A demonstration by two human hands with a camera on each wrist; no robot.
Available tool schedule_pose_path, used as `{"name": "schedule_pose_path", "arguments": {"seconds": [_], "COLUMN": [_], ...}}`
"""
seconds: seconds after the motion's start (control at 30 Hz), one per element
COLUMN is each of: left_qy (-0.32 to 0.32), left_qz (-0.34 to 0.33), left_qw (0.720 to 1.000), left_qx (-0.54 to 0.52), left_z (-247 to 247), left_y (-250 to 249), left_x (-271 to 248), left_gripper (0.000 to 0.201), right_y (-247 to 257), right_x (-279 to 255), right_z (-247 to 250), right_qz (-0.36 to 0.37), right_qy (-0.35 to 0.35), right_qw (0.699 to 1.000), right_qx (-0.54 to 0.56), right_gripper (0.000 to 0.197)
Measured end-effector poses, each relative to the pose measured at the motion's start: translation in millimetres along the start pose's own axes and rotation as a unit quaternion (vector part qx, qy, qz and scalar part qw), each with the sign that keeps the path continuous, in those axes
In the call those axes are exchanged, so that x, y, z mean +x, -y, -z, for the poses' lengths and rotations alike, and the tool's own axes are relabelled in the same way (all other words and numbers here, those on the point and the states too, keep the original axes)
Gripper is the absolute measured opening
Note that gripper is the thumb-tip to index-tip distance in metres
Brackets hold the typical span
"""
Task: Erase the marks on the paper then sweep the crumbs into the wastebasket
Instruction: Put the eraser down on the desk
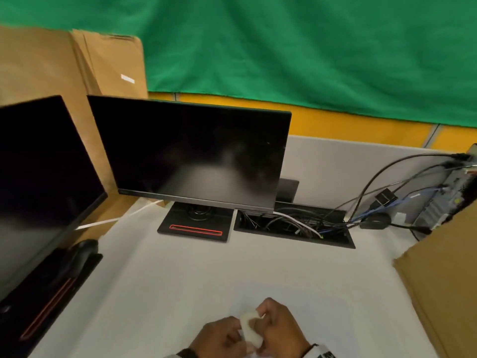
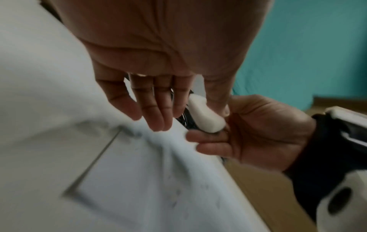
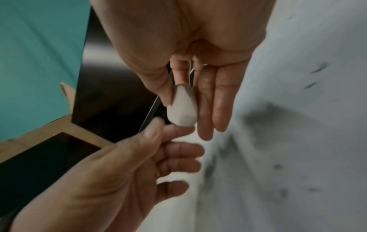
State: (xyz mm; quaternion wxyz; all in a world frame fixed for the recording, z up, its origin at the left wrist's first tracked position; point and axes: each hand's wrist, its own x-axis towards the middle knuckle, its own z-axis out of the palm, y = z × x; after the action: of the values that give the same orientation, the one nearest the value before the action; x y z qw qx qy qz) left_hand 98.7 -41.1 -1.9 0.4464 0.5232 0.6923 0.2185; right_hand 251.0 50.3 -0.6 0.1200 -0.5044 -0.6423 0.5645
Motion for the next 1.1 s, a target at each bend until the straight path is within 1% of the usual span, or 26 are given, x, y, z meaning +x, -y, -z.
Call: {"name": "schedule_pose_path", "arguments": {"seconds": [0.03, 0.07, 0.13, 0.2, 0.23, 0.3, 0.37, 0.4, 0.43, 0.47, 0.5, 0.53, 0.6, 0.63, 0.7, 0.73, 0.77, 0.8, 0.83, 0.9, 0.93, 0.97, 1.0, 1.03, 1.07, 1.1], "left_qy": [-0.041, -0.066, -0.083, -0.093, -0.098, -0.119, -0.159, -0.179, -0.191, -0.200, -0.206, -0.208, -0.214, -0.219, -0.220, -0.216, -0.213, -0.212, -0.214, -0.230, -0.236, -0.234, -0.220, -0.186, -0.130, -0.059], "left_qz": [-0.002, 0.009, 0.040, 0.057, 0.064, 0.073, 0.087, 0.096, 0.118, 0.135, 0.156, 0.171, 0.187, 0.193, 0.200, 0.202, 0.205, 0.204, 0.203, 0.194, 0.179, 0.150, 0.102, 0.047, -0.005, -0.044], "left_qw": [0.999, 0.996, 0.989, 0.981, 0.980, 0.980, 0.978, 0.977, 0.974, 0.970, 0.965, 0.960, 0.954, 0.951, 0.948, 0.948, 0.948, 0.949, 0.949, 0.948, 0.948, 0.949, 0.953, 0.958, 0.959, 0.953], "left_qx": [-0.031, -0.061, -0.112, -0.159, -0.161, -0.141, -0.101, -0.067, -0.021, 0.018, 0.048, 0.071, 0.094, 0.098, 0.112, 0.118, 0.120, 0.116, 0.107, 0.100, 0.120, 0.149, 0.180, 0.214, 0.252, 0.294], "left_z": [4, 8, 17, 27, 32, 45, 66, 76, 87, 97, 104, 108, 116, 119, 123, 124, 123, 123, 122, 118, 115, 109, 102, 90, 76, 60], "left_y": [2, 6, 13, 22, 24, 29, 40, 46, 52, 58, 62, 68, 72, 71, 72, 73, 73, 72, 69, 63, 58, 54, 50, 47, 44, 42], "left_x": [0, 2, 4, 6, 8, 13, 27, 37, 45, 53, 59, 66, 74, 77, 81, 84, 84, 83, 80, 72, 66, 58, 49, 37, 24, 11], "left_gripper": [0.018, 0.021, 0.021, 0.008, 0.005, 0.009, 0.018, 0.019, 0.014, 0.005, 0.008, 0.014, 0.016, 0.013, 0.008, 0.009, 0.011, 0.013, 0.015, 0.024, 0.031, 0.038, 0.043, 0.049, 0.057, 0.068], "right_y": [6, 12, 17, 22, 25, 25, 16, 12, 5, -2, -8, -15, -33, -40, -56, -68, -78, -85, -88, -105, -116, -119, -117, -116, -111, -108], "right_x": [4, 8, 14, 15, 14, 8, 0, -8, -15, -25, -37, -47, -66, -72, -84, -88, -93, -97, -97, -99, -100, -102, -105, -107, -106, -105], "right_z": [-6, -11, -21, -27, -28, -29, -19, -11, -3, 6, 13, 18, 26, 29, 28, 27, 27, 26, 24, 18, 14, 13, 12, 12, 12, 13], "right_qz": [0.007, 0.009, 0.006, -0.006, 0.002, 0.031, 0.063, 0.072, 0.078, 0.085, 0.080, 0.073, 0.056, 0.041, 0.038, 0.045, 0.047, 0.014, -0.008, -0.019, -0.018, -0.003, 0.014, 0.039, 0.028, 0.022], "right_qy": [0.000, -0.004, 0.001, 0.023, 0.028, 0.025, 0.019, 0.015, 0.007, 0.000, 0.001, 0.010, 0.031, 0.032, 0.032, 0.022, 0.028, 0.043, 0.047, 0.048, 0.052, 0.054, 0.052, 0.041, 0.045, 0.057], "right_qw": [1.000, 1.000, 1.000, 0.999, 0.999, 0.999, 0.991, 0.984, 0.975, 0.966, 0.957, 0.947, 0.923, 0.916, 0.909, 0.900, 0.883, 0.869, 0.863, 0.864, 0.861, 0.857, 0.850, 0.843, 0.846, 0.851], "right_qx": [0.007, 0.013, 0.018, 0.025, 0.027, -0.016, -0.118, -0.164, -0.206, -0.242, -0.280, -0.313, -0.380, -0.399, -0.415, -0.433, -0.467, -0.493, -0.503, -0.501, -0.506, -0.512, -0.524, -0.535, -0.530, -0.522], "right_gripper": [0.023, 0.022, 0.023, 0.026, 0.023, 0.004, 0.024, 0.037, 0.046, 0.049, 0.052, 0.059, 0.087, 0.089, 0.075, 0.077, 0.083, 0.088, 0.090, 0.102, 0.106, 0.107, 0.105, 0.100, 0.093, 0.088]}}
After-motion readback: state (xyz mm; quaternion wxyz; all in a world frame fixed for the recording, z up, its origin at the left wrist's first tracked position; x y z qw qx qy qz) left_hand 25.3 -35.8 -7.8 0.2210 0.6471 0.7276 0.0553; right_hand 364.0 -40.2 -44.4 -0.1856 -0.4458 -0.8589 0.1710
